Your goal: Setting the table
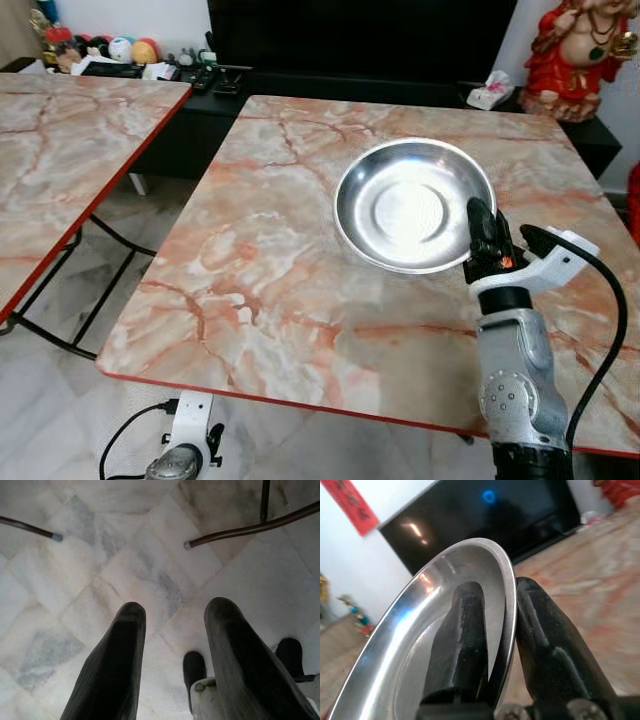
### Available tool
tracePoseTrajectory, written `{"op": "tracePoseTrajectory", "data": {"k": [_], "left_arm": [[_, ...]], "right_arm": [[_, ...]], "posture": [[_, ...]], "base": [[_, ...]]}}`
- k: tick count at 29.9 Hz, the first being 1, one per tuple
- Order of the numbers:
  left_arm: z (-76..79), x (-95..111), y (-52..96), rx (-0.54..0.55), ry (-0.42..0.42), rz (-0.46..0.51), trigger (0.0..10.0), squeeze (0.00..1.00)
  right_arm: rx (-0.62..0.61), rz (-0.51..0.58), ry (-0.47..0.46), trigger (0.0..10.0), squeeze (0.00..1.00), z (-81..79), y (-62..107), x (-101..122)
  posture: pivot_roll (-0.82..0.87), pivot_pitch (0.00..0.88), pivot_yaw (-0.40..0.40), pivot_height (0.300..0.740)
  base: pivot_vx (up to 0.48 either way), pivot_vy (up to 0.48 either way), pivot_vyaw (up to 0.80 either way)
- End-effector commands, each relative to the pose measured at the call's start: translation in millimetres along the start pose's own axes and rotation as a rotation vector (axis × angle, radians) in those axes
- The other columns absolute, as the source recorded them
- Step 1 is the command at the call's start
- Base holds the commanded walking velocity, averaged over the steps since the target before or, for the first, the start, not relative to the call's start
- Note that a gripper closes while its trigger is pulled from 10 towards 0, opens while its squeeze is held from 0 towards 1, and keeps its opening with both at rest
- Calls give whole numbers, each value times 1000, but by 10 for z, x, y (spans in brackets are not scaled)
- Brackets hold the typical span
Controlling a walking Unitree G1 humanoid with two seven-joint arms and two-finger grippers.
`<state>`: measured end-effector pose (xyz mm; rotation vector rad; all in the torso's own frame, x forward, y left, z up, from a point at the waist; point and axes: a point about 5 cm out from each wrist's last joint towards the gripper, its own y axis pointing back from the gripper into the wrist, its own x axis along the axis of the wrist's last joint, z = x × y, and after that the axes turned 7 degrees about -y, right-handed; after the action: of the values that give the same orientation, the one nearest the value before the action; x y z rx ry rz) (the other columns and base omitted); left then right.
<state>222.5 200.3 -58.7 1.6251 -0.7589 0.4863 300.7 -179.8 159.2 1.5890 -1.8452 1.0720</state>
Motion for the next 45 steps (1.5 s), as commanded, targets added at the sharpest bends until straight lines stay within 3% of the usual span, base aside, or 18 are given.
{"op": "tracePoseTrajectory", "data": {"k": [1,10,16,19,22,25,27,30,40,45], "left_arm": [[-3,-68,15,-6,-3,-24,10000,0],[-12,-65,14,-9,-10,-24,10000,0],[-17,-58,13,-12,-15,-23,10000,0],[-13,-44,9,-14,-19,-20,10000,0],[-10,-40,7,-16,-21,-19,10000,0],[-4,-37,6,-18,-22,-19,10000,0],[2,-34,5,-19,-22,-18,10000,0],[4,-36,6,-20,-22,-18,10000,0],[2,-40,7,-21,-25,-20,10000,0],[5,-36,6,-20,-24,-20,10000,0]], "right_arm": [[2,24,16,10000,0,-17,23,88],[-95,-18,25,10000,0,227,288,252],[-115,-114,14,10000,0,360,370,284],[-102,-228,59,10000,0,445,422,284],[-93,-246,64,10000,0,480,433,313],[-105,-327,86,10000,0,544,472,255],[-156,-389,139,10000,0,673,528,171],[-164,-410,90,10000,0,729,590,116],[-137,-511,58,10000,0,762,747,-98],[-200,-576,65,10000,0,887,845,-228]], "posture": [[-32,45,-2,740],[-40,51,8,740],[-44,53,13,740],[-45,51,15,740],[-50,46,15,740],[-50,41,13,740],[-49,39,11,740],[-47,36,11,740],[-49,35,11,740],[-46,38,10,740]], "base": [[0,0,0],[0,0,0],[0,0,0],[0,0,0],[0,0,0],[0,0,0],[0,0,0],[0,0,0],[0,0,0],[0,0,0]]}}
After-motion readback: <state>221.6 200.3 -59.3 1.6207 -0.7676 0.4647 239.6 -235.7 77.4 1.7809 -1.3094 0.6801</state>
